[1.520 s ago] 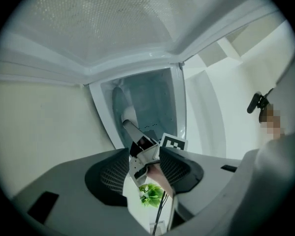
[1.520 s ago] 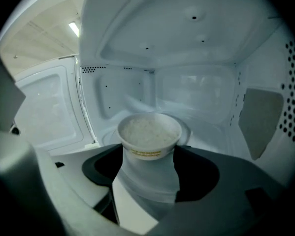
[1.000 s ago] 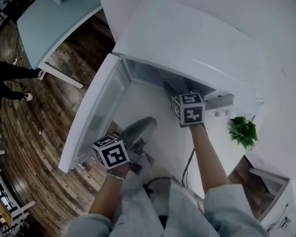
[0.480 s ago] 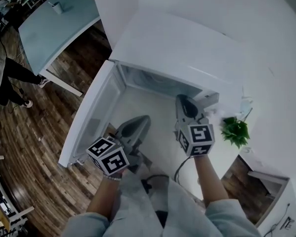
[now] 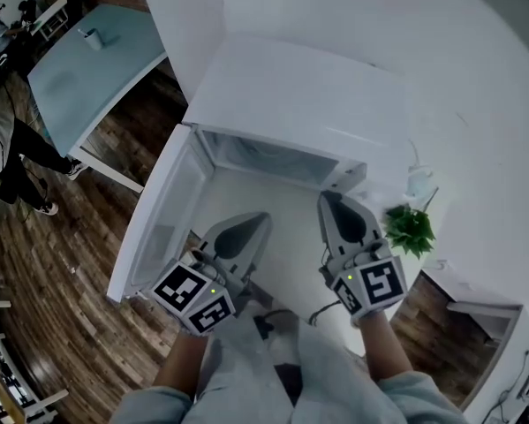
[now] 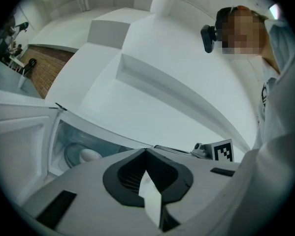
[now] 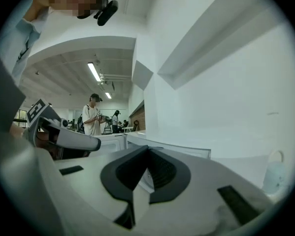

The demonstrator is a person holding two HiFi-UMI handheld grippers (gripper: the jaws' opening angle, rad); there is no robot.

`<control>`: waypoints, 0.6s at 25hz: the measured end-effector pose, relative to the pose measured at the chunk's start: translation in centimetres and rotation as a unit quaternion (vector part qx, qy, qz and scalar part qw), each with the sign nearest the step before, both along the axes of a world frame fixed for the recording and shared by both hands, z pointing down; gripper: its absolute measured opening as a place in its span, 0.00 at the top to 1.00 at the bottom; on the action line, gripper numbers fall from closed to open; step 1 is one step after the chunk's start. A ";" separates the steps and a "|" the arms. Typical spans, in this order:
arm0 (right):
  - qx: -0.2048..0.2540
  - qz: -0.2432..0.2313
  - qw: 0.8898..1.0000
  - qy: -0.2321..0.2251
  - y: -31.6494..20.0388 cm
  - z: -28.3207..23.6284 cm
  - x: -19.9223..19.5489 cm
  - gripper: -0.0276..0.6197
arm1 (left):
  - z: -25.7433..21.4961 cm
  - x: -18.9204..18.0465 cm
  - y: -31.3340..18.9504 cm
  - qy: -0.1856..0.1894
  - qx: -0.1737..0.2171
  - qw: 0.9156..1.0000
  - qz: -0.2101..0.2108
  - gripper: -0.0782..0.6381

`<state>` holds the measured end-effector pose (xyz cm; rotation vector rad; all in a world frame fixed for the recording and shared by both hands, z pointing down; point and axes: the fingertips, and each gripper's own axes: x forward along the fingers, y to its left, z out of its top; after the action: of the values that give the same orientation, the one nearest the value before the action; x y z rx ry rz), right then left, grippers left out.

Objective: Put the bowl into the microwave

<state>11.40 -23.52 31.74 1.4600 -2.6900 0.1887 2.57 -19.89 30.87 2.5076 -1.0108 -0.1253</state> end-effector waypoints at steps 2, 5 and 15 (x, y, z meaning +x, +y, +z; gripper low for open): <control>0.005 0.003 1.000 0.000 0.6 -0.7 0.6 0.96 | -0.5 0.4 0.3 -0.009 0.011 1.000 0.006 0.89; 0.010 0.006 1.000 0.001 1.6 -1.6 1.1 0.96 | -0.5 0.8 0.7 -0.025 0.018 0.999 0.012 0.89; 0.010 0.007 1.000 0.003 3.6 -2.0 1.2 0.96 | -0.3 1.2 1.7 -0.041 0.027 0.999 0.019 0.89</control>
<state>12.58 -19.94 29.75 1.4815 -2.6858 0.1576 3.74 -18.19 30.56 2.5977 -1.0048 -0.0385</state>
